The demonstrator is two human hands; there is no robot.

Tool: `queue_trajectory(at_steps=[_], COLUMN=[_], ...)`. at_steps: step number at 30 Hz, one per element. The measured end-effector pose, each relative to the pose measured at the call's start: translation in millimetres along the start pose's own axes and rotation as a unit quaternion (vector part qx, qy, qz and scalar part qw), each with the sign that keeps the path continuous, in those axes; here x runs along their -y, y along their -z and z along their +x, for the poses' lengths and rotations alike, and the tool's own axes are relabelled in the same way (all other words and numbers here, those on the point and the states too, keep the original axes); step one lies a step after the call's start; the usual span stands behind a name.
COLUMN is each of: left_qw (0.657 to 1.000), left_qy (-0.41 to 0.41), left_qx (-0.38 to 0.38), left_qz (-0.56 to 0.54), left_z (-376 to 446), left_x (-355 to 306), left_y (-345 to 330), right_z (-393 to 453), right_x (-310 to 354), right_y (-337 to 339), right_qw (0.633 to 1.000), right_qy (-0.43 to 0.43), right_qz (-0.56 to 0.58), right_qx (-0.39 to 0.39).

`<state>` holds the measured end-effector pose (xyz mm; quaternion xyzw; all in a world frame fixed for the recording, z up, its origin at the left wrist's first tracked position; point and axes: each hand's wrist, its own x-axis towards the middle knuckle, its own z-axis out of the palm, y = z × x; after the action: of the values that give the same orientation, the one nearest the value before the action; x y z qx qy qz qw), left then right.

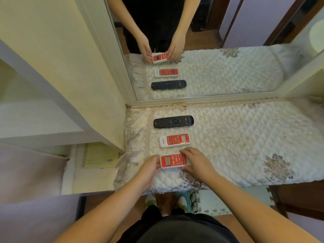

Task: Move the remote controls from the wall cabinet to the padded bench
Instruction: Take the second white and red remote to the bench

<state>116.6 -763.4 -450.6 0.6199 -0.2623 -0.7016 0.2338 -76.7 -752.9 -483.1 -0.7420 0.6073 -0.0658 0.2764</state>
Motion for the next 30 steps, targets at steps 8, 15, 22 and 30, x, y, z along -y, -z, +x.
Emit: queue_trajectory(at_steps=[8, 15, 22, 30], left_qw=[0.998, 0.997, 0.998, 0.994], left_qy=[0.035, 0.033, 0.032, -0.004], left_qx=[0.022, 0.023, -0.025, -0.068], left_qz=[0.04, 0.059, 0.041, 0.084], left_z=[18, 26, 33, 33], left_x=[-1, 4, 8, 18], left_y=[7, 7, 11, 19], right_z=[8, 13, 18, -4], right_x=[-11, -17, -28, -36], right_y=[-7, -15, -11, 1], right_qw=[1.0, 1.0, 1.0, 0.941], right_qy=[-0.025, -0.012, 0.013, -0.244], right_qz=[-0.009, -0.011, 0.001, 0.215], right_qx=[0.006, 0.005, 0.022, -0.091])
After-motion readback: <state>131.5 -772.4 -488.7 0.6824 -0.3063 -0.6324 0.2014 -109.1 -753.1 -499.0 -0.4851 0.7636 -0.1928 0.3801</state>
